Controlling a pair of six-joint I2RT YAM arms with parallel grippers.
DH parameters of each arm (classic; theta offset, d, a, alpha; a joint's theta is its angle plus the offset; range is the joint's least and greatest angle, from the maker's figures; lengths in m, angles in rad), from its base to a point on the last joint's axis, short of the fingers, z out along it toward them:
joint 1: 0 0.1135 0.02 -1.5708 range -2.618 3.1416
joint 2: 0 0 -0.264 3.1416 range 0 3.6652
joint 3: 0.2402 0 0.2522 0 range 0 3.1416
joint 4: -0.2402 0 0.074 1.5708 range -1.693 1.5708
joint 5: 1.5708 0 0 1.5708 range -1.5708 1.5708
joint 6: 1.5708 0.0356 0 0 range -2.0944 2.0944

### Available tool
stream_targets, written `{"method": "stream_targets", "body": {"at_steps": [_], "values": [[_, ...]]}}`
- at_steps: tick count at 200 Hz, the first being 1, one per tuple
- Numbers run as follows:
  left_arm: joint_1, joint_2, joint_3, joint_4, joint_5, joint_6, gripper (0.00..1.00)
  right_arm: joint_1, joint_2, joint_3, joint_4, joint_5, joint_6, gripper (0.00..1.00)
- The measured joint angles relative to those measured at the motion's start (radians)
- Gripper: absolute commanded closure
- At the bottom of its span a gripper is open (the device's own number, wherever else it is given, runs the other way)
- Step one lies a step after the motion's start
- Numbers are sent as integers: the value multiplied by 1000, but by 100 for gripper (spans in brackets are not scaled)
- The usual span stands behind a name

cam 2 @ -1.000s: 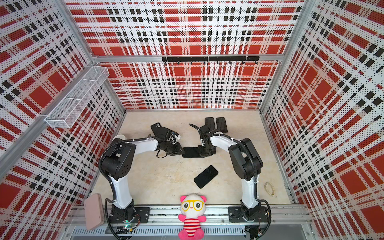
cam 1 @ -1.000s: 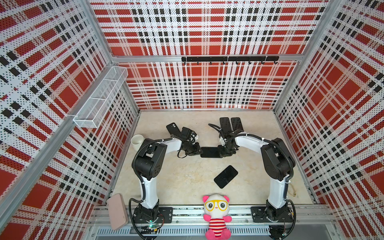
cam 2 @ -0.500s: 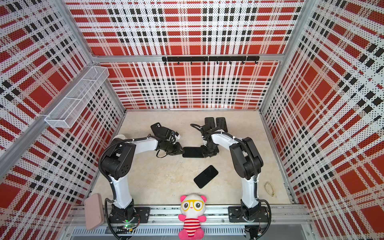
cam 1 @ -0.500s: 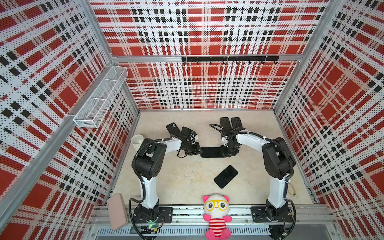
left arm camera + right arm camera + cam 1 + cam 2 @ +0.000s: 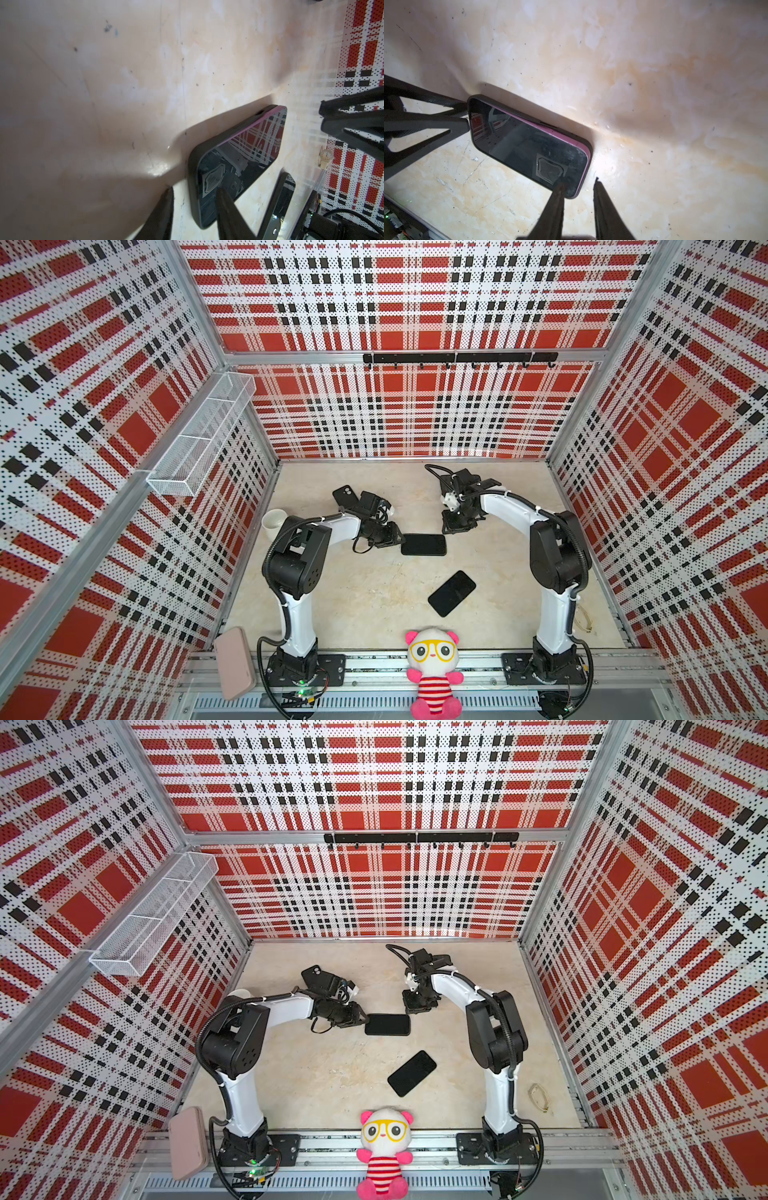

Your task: Put the phone into the phone case

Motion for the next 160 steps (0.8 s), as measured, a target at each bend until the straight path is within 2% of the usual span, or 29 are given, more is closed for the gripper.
{"method": "stream_targets", "body": {"at_steps": [75, 160], "values": [[0, 1, 0, 0, -21, -4, 71, -5, 105, 53, -24, 2, -29, 75], [-12, 10, 1, 15, -19, -4, 73, -2, 122, 62, -41, 19, -42, 79]]}}
